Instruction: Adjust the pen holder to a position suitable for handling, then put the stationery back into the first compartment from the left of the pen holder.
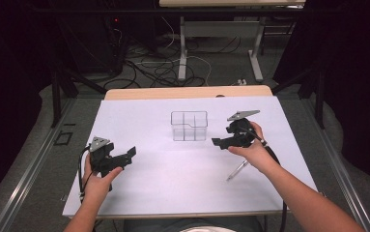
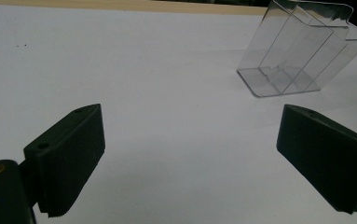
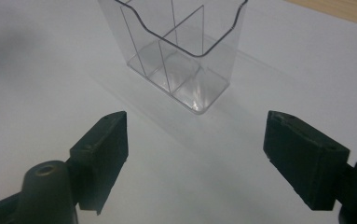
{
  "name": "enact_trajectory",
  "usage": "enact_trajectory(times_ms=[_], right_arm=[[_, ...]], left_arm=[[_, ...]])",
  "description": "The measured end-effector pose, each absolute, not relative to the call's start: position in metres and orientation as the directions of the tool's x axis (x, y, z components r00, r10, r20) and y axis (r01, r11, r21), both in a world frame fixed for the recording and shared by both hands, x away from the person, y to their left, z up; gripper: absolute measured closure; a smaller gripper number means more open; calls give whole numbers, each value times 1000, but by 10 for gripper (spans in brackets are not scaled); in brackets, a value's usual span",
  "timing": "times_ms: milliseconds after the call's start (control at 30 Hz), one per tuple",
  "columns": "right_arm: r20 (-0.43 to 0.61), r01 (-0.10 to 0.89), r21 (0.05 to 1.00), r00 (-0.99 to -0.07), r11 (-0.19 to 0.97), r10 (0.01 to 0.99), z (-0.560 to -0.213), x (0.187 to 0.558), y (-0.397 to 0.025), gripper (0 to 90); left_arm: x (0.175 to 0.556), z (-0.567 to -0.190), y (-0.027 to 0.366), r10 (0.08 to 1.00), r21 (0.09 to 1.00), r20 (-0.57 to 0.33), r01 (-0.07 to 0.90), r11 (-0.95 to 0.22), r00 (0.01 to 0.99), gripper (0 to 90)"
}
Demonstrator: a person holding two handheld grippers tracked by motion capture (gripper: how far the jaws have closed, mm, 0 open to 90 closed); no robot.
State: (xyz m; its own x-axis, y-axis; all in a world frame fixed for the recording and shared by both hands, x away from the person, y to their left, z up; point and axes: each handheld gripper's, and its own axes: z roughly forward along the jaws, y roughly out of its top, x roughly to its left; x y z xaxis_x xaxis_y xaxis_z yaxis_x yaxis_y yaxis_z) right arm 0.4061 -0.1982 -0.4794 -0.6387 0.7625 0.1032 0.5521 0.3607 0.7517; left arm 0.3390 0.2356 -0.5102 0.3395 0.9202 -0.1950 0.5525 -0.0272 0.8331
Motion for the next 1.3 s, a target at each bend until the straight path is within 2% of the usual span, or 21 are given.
enact_trajectory(times_ms=[167,333,433,533,667,800,833,933,1033,1300], right_arm=[[80,540,748,-651,386,755,-482,405,-204,162],[-31,492,700,-702,517,712,-481,400,-211,157],[-69,474,682,-715,556,695,-481,399,-213,165],[-99,452,653,-744,607,661,-478,397,-218,242],[-154,407,627,-772,664,617,-478,397,-221,287],[-196,337,566,-831,752,520,-479,395,-220,347],[-196,337,566,-831,752,520,-479,395,-220,347],[-258,266,505,-861,821,439,-483,392,-216,388],[-268,239,478,-877,845,399,-485,391,-214,418],[-384,115,371,-885,922,265,-491,388,-209,433]], left_arm=[[339,-510,236,920,833,-191,552,-31,341,78],[339,-510,236,921,831,-191,555,-31,339,78],[339,-511,236,922,832,-191,554,-31,338,78],[339,-511,236,922,832,-190,554,-32,338,78],[340,-511,235,923,832,-190,555,-30,335,79],[340,-511,235,923,831,-192,556,-28,332,80],[340,-512,235,924,830,-192,556,-27,331,80],[340,-512,236,924,829,-189,558,-32,333,81],[340,-511,236,924,830,-189,557,-31,333,81],[340,-512,235,923,828,-186,559,-37,337,82]])
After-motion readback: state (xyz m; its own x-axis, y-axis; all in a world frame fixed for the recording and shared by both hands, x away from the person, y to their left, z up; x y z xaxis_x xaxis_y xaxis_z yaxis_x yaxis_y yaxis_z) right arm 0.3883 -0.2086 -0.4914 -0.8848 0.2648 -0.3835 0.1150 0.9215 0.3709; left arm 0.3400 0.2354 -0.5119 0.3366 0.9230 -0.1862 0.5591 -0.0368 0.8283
